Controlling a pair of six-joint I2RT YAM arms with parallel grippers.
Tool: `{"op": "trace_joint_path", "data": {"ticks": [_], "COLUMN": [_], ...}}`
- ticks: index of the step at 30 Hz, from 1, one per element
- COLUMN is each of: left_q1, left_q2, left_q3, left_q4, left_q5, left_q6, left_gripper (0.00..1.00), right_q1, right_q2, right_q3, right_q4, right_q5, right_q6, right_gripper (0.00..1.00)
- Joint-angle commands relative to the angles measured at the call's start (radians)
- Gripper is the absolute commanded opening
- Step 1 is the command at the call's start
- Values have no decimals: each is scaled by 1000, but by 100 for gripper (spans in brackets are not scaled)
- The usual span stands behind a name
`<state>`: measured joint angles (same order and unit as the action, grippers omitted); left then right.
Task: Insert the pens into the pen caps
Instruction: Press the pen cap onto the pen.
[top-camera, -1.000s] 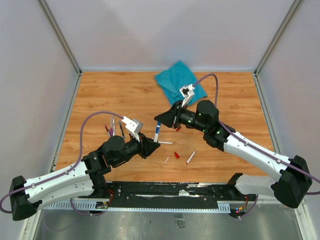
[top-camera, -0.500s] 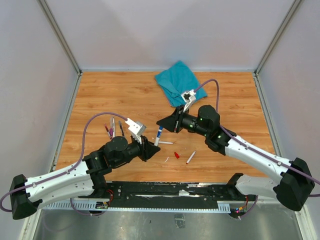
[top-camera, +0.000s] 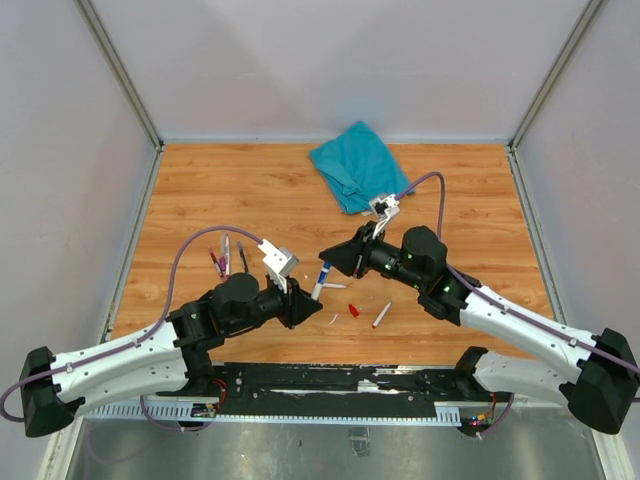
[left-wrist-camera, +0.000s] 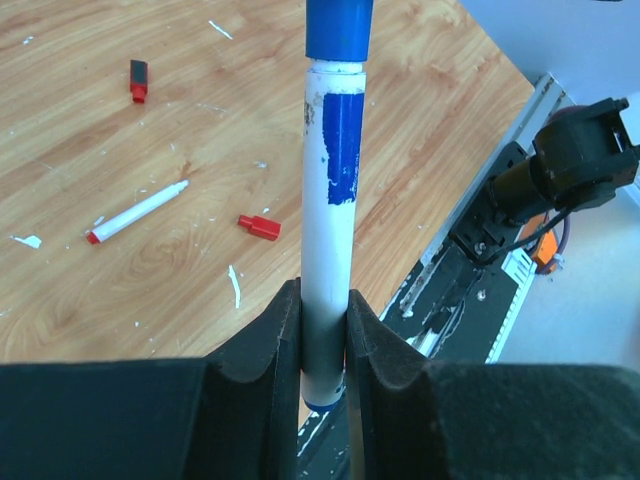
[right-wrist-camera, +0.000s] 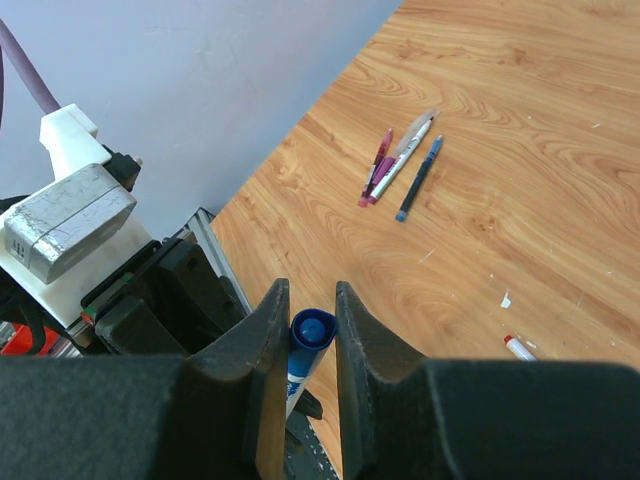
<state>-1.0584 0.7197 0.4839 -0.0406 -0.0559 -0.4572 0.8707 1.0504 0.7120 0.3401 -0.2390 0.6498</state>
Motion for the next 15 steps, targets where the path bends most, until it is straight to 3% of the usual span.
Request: {"op": "trace_joint_path", "data": {"ticks": [1, 15], "left_q1": [14, 12], "left_q2": [-10, 4], "left_q3": [89, 107], "left_q4": [220, 261], "left_q5": [-84, -89], "left_q6": [-1, 2], "left_gripper": [1, 0], "right_q1": [59, 172], "right_q2": [-21, -11], "right_q3": [-65, -168], "right_q4": [-189, -125], "right_q5": [-80, -60], "right_q6": [-30, 37], "right_gripper": [0, 1]}}
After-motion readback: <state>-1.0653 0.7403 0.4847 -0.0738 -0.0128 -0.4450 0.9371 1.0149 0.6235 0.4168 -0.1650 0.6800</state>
